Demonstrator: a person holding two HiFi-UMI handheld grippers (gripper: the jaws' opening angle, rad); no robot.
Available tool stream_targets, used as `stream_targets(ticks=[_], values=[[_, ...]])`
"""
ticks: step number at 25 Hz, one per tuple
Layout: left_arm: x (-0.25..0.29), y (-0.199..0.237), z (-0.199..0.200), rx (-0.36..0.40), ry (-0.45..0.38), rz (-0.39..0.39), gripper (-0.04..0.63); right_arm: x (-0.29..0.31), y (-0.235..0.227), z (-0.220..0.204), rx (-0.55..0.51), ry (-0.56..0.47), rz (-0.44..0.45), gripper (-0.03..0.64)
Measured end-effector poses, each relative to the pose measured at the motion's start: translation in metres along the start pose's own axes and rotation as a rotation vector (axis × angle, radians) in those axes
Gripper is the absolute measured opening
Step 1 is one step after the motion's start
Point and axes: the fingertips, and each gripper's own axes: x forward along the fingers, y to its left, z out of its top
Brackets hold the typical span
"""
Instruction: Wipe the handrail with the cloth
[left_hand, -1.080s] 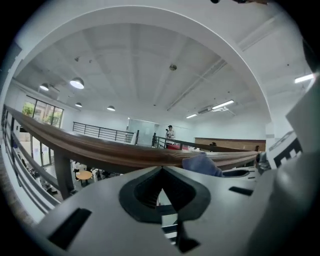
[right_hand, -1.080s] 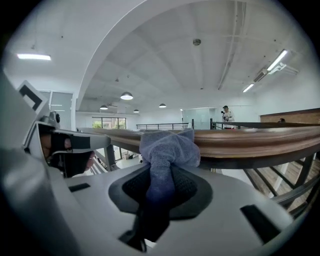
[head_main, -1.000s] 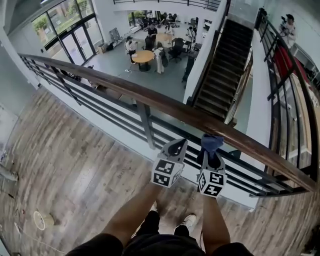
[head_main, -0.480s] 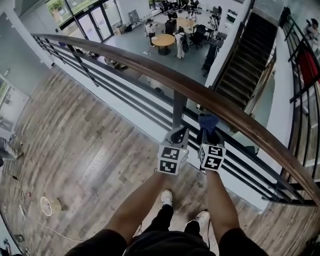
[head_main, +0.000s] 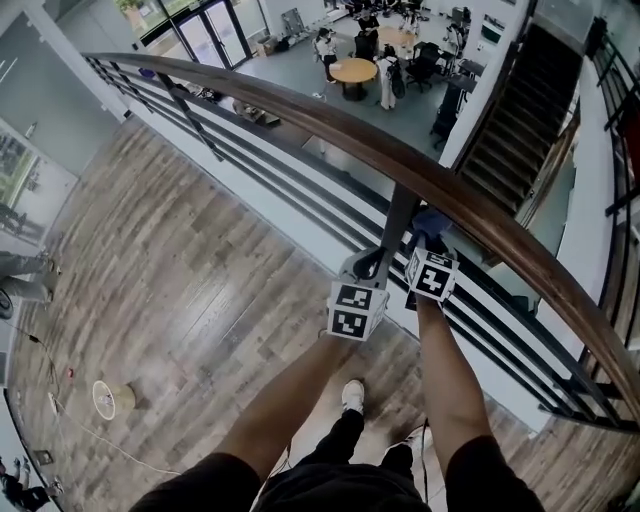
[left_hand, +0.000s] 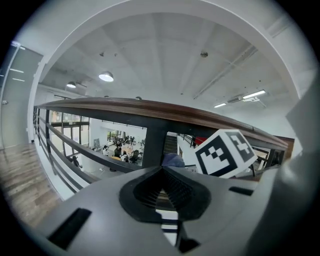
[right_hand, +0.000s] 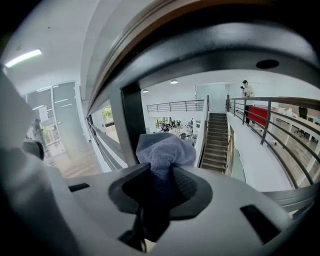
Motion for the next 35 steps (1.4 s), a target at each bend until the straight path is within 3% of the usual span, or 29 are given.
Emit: stream_targets(ticks=[6,17,35], values=[[0.003,0.015,-0.01,0.016,0.02,0.009,-0.002,0.028,0.009,-0.009,-0.024,0.017,-0.006,0.092],[0.012,-0.002,-0.009,-0.002,0.043,0.0,-0.002,0.024,-0.004,-0.007,-0.051,0.054,-0.005,0.092],[0.02,-0.091,-0.028,0.034,0.059,-0.062,-0.002,-0.033,-0.102,-0.035,-0.051,0.033,-0.09,0.092]])
